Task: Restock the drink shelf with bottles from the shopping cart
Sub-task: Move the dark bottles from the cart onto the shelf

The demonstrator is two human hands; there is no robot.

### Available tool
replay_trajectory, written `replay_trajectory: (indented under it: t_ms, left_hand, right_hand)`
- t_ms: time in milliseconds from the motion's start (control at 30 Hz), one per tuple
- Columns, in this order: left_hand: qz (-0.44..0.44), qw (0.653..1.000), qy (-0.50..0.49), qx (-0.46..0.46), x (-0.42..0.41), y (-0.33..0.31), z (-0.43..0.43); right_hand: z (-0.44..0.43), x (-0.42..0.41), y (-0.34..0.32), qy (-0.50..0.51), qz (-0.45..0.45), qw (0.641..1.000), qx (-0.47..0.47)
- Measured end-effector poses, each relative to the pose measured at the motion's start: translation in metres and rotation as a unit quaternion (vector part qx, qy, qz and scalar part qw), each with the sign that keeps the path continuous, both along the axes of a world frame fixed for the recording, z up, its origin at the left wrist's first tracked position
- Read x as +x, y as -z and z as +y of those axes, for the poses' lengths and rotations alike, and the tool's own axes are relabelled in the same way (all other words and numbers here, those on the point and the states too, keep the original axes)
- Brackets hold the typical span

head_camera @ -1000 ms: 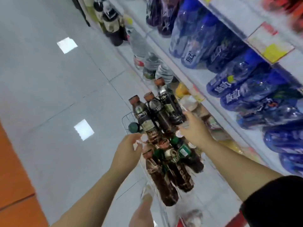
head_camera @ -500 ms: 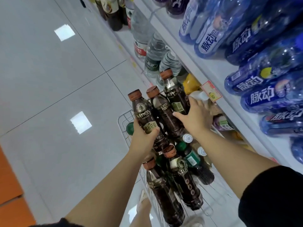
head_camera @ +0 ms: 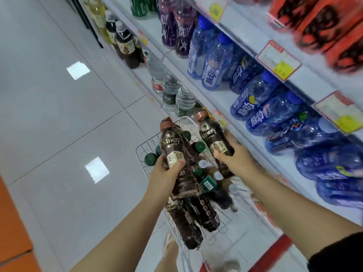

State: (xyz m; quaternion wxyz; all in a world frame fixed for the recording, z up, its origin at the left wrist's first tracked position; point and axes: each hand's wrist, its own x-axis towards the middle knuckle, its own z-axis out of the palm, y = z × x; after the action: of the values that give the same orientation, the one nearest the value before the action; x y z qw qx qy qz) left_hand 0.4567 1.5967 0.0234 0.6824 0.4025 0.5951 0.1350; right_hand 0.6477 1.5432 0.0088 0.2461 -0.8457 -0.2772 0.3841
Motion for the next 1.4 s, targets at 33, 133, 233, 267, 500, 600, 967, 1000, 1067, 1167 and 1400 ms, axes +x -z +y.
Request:
replay_trajectory:
  t_ms: [33,133,233,267,500,600,967,1000,1067,1167,1400]
  left_hand:
    - [-0.009,1.000,0.012,0.011,0.005,-0.015,-0.009]
    - [-0.036,0.997,0.046,0.053,0.022,-0.063,-0.038]
    - [-0.060,0.988,0.079,0.122,0.038,-0.111,-0.071]
    - [-0.062,0.982,0.093,0.150,0.044,-0.129,-0.084]
    - [-0.141,0.921,0.139,0.335,0.082,-0.244,-0.173]
    - [-0.185,0.886,0.171,0.388,0.104,-0.280,-0.207]
    - [-0.390,0.739,0.394,0.382,0.195,-0.397,-0.344]
    - [-0.390,0.731,0.425,0.364,0.204,-0.403,-0.356]
    - [-0.382,0.717,0.479,0.332,0.221,-0.411,-0.377]
    - [-0.378,0.706,0.518,0.300,0.248,-0.421,-0.410]
    - [-0.367,0.702,0.536,0.293,0.309,-0.444,-0.464]
  right_hand:
    - [-0.013,0.001,-0.016,0.026,0.027,0.999,0.016]
    - [-0.051,0.005,-0.072,0.064,0.082,0.992,0.065]
    - [-0.093,0.012,-0.128,0.097,0.114,0.982,0.118]
    - [-0.107,0.014,-0.147,0.104,0.119,0.978,0.135]
    - [-0.219,0.023,-0.280,0.169,0.147,0.938,0.266]
    - [-0.273,0.026,-0.331,0.199,0.140,0.909,0.338]
    - [-0.454,0.035,-0.431,0.360,0.145,0.792,0.472]
    - [-0.468,0.038,-0.435,0.374,0.134,0.781,0.482]
    - [-0.496,0.042,-0.440,0.395,0.107,0.768,0.493]
    - [-0.536,0.056,-0.447,0.429,0.056,0.754,0.494]
    - [-0.604,0.136,-0.470,0.485,-0.081,0.744,0.454]
